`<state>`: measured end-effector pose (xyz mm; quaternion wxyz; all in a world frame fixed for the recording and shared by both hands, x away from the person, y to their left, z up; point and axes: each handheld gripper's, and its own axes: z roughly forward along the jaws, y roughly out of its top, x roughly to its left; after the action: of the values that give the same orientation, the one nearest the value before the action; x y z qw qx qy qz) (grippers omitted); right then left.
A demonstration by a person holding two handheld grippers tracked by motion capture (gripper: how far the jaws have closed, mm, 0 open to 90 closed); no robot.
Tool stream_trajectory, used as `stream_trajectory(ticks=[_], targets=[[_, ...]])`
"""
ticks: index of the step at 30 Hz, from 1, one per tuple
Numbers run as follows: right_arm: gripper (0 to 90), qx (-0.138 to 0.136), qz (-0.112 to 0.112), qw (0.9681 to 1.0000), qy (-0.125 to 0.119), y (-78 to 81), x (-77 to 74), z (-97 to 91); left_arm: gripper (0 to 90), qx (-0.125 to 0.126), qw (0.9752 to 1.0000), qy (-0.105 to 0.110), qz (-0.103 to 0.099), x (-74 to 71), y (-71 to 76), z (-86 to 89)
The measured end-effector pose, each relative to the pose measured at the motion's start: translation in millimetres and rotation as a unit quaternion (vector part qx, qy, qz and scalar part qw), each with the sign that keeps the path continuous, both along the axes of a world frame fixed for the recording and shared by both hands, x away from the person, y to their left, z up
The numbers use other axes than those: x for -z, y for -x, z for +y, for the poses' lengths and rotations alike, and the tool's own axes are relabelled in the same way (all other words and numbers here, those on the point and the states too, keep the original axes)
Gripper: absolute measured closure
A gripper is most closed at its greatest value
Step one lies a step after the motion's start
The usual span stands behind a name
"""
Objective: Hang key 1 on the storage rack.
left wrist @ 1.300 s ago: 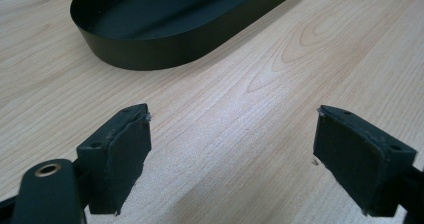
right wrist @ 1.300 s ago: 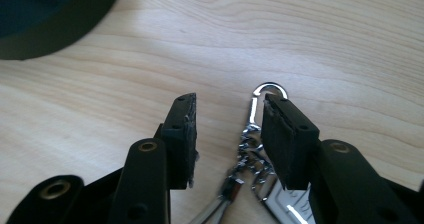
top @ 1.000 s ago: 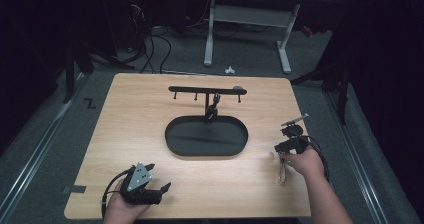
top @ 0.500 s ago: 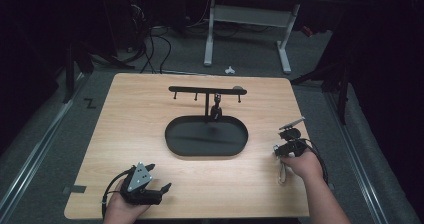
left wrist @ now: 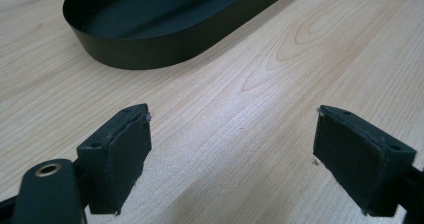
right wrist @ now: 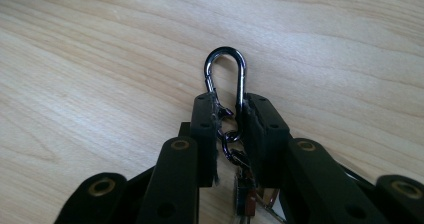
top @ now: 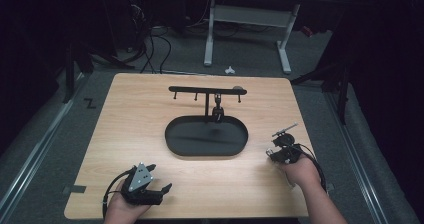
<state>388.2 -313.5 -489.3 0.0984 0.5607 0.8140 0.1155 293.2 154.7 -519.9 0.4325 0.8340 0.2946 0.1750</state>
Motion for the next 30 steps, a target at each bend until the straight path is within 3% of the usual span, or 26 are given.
stream_trajectory(ticks=[1,3,6,14,19,23,28,30], targets=[[83.8,-0.002,-0.006,1.0000,-0.006,0.7,-2.1,0.4,16.0,0.000,1.0000,0.000,0.000,0.0,0.1,-0.1],[84.2,-0.001,-0.012,0.9997,-0.020,1.5,-6.3,1.4,16.1,0.001,1.0000,0.000,0.000,-0.1,0.2,-0.3],[84.1,-0.015,-0.006,0.9998,-0.007,2.8,-5.1,5.9,16.1,0.002,1.0000,-0.002,0.000,-0.4,0.5,-0.2],[82.7,-0.017,-0.001,0.9998,-0.010,3.1,-5.0,6.5,16.1,0.003,1.0000,-0.001,0.000,0.3,-0.1,-0.5],[77.4,-0.014,-0.001,0.9997,-0.017,2.7,-3.4,6.8,16.1,0.004,1.0000,-0.001,0.001,0.0,0.0,-0.3],[66.5,-0.002,-0.005,0.9995,-0.031,1.4,-3.7,6.9,16.1,0.004,1.0000,0.000,0.001,0.1,0.0,-0.2],[58.8,-0.002,0.003,0.9998,-0.018,-3.0,1.8,6.4,16.2,0.004,1.0000,-0.001,0.002,-0.1,0.2,0.0],[60.4,-0.011,-0.001,0.9999,-0.009,-2.1,3.4,8.6,16.2,0.003,1.0000,-0.001,0.001,0.0,0.1,0.1]])
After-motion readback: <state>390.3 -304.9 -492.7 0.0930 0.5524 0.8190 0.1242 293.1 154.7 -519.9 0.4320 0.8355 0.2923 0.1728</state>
